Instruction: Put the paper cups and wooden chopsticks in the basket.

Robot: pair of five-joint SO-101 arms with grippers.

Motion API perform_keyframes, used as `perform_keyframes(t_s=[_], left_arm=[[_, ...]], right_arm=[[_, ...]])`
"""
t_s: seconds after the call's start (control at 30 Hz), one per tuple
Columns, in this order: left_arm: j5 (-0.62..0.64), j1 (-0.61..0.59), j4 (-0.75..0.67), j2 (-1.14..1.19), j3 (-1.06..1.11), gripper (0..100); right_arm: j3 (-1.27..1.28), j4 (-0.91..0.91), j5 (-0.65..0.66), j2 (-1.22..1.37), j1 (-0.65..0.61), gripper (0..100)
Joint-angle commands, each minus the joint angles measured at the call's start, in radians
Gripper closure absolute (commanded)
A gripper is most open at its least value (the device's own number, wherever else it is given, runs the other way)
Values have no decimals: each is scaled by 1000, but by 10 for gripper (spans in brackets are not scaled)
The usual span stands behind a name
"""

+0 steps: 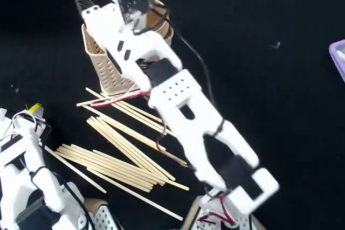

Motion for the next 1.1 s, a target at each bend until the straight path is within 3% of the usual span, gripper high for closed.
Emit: perform_keyframes(t_s=[0.0,0.13,0.33,0.5,0.67,0.87,1.07], left_arm=[[-8,7,-12,-29,-19,679],[-8,7,-14,-28,-21,679],[-8,7,-14,-28,-21,679],[-8,7,-14,-28,-21,679],[-8,7,-14,-28,-21,679],[-8,7,-14,-28,-21,679],[-8,7,-14,-28,-21,679]], right_arm=[[-74,-26,-5,33,48,986],[-36,48,-6,28,69,977],[-31,238,-6,-65,71,816],[-24,397,-6,-236,71,854],[45,793,-5,-472,64,918],[331,1123,-5,-743,15,884],[805,1129,-3,-954,-209,807]])
